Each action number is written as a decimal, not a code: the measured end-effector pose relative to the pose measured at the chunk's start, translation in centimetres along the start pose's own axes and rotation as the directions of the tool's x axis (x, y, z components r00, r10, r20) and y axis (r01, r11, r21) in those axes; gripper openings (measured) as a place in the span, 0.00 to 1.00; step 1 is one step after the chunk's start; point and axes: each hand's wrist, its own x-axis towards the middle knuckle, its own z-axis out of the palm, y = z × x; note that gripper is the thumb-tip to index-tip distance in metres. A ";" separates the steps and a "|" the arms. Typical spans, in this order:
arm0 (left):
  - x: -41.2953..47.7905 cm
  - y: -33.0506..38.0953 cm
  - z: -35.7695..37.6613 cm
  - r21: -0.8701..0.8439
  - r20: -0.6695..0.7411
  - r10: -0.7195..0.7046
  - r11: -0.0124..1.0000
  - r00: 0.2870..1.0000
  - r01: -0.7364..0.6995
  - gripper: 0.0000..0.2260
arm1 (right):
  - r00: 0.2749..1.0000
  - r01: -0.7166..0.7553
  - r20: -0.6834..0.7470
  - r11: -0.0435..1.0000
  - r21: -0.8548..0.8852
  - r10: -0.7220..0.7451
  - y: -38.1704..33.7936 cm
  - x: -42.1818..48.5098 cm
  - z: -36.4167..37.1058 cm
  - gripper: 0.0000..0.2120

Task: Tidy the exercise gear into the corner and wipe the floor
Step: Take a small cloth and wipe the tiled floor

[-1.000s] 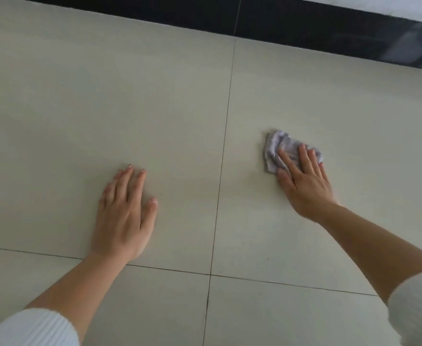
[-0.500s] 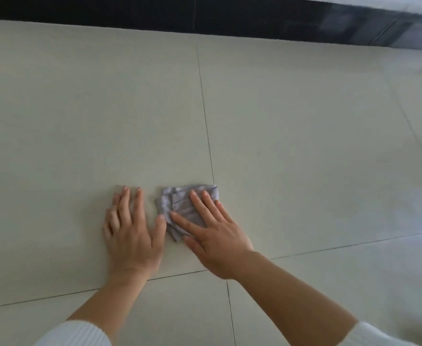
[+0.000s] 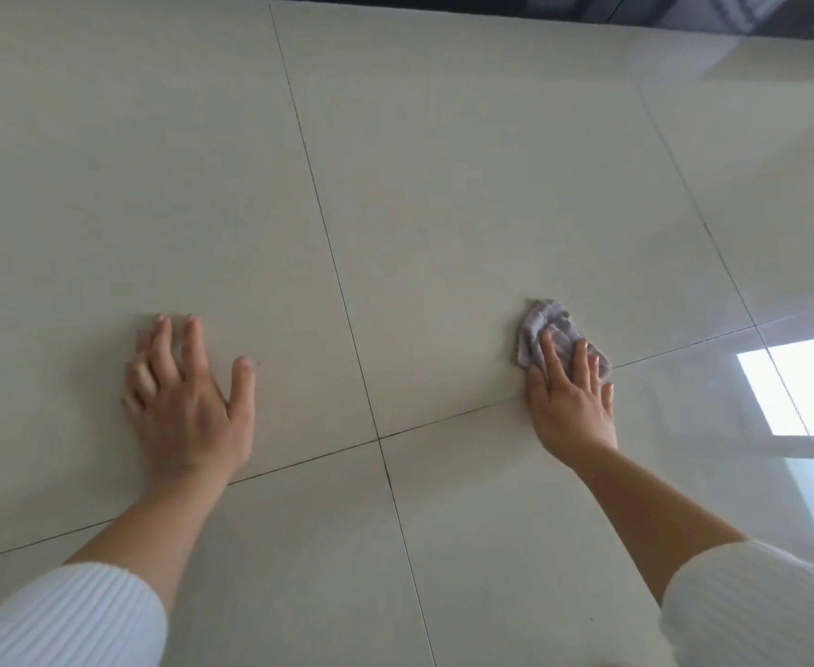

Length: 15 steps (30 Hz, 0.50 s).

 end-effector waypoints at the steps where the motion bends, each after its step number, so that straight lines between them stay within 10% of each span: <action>1: 0.0 0.0 0.0 -0.005 0.001 0.003 1.000 1.000 -0.003 0.33 | 0.998 -0.053 -0.022 0.997 0.057 0.054 -0.1 -0.2 0.4 0.25; 4: 0.0 -0.1 0.0 0.006 0.001 0.023 1.000 1.000 -0.023 0.33 | 0.994 -0.075 -0.062 0.973 0.219 0.091 -3.2 -1.8 2.5 0.24; 9: -0.1 -0.4 0.0 -0.005 0.029 0.050 0.999 0.998 -0.050 0.35 | 0.939 0.341 -0.089 0.930 0.136 -0.332 -8.0 -9.5 7.6 0.24; 15: -0.4 -3.0 -0.3 -0.013 0.119 0.251 0.968 0.961 -0.251 0.38 | 0.509 0.860 0.051 0.504 -0.083 -0.859 -8.3 -15.6 11.5 0.21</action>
